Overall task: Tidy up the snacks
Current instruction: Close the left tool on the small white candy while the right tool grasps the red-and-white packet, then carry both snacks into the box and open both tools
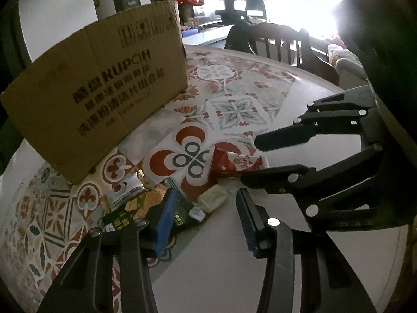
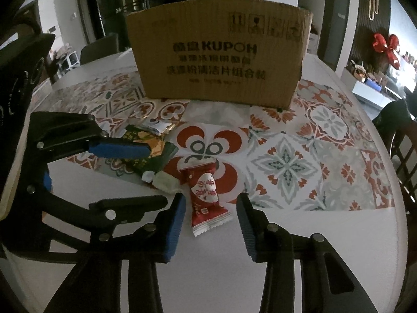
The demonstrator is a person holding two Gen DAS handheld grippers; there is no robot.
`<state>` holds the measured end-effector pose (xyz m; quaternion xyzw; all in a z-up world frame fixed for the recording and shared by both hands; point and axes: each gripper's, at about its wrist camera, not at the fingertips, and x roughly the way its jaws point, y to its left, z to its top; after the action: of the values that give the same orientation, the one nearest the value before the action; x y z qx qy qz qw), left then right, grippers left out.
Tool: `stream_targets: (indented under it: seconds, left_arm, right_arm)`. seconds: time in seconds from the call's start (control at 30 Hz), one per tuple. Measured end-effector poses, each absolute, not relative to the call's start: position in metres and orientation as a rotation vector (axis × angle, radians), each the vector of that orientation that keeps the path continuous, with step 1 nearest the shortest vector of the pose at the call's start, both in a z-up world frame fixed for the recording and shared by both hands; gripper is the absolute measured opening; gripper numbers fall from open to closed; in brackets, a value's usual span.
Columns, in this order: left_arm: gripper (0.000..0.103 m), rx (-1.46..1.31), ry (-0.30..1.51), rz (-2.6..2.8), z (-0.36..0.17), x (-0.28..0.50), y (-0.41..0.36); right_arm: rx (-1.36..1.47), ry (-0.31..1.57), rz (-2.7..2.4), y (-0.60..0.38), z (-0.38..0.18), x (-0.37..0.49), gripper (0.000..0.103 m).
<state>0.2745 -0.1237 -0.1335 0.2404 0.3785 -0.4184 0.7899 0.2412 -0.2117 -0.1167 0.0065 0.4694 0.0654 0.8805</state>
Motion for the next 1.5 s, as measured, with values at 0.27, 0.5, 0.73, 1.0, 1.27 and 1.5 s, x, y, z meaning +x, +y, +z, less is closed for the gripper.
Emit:
stream_targets:
  seconds: [0.27,0.5,0.73,1.0,1.27,1.5]
  left_arm:
    - [0.038,0.506,0.839,-0.933,-0.142,0.277,-0.131]
    - [0.026,0.484,0.852,-0.928,-0.146,0.275,-0.134]
    - [0.025,0.391,0.884,-0.865,-0.145,0.277,-0.128]
    - [0.025,0.299,0.871,-0.738,-0.127,0.272,-0.119]
    - [0.025,0.239,0.845,-0.651,-0.113,0.273,-0.107]
    - [0.025,0.179,0.828,-0.617,-0.102,0.271,-0.101]
  right_arm:
    - [0.041,0.971,0.14,-0.214,-0.12,0.243,0.029]
    - [0.072,0.957,0.129,-0.216,-0.118,0.238,0.027]
    - [0.098,0.952,0.125,-0.219,-0.117,0.236,0.027]
    - [0.117,0.928,0.111,-0.224,-0.111,0.235,0.027]
    - [0.115,0.893,0.111,-0.223,-0.1,0.232,0.026]
    - [0.116,0.858,0.114,-0.222,-0.087,0.23,0.025]
